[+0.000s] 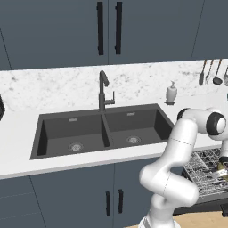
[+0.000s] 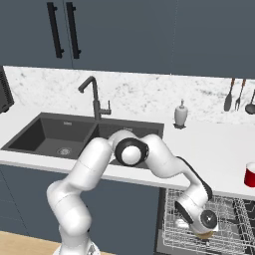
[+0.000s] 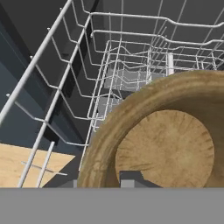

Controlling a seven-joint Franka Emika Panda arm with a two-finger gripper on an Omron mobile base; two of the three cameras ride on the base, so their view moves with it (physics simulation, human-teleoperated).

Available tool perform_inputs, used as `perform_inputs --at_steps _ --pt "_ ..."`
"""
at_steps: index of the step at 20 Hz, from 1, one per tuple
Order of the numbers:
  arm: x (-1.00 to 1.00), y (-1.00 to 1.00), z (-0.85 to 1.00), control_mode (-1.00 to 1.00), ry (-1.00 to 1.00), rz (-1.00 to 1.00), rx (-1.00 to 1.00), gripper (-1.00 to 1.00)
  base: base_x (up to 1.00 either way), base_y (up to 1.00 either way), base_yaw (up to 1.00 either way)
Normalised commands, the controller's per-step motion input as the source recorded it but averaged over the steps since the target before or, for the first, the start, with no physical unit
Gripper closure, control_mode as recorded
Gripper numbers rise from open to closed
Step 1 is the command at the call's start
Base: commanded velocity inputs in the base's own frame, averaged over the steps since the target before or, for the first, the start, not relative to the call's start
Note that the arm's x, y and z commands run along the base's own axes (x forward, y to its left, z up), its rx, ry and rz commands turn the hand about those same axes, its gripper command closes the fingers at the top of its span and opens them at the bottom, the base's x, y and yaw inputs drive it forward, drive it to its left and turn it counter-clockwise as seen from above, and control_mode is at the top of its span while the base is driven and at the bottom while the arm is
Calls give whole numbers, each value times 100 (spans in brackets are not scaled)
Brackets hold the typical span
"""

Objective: Pick up the cup and bowl from the counter, place them in the dishwasher, and close the dishwasher door.

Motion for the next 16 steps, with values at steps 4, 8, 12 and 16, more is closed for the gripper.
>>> perform_inputs --at_steps 4,8,12,16 --pt "4 0 0 -100 -8 0 -1 100 0 0 0" --pt "5 0 0 -100 -13 0 -3 100 0 0 0" --pt "1 0 0 -100 -3 0 -1 100 0 0 0" --pt "0 0 27 -100 -5 0 -1 100 0 0 0"
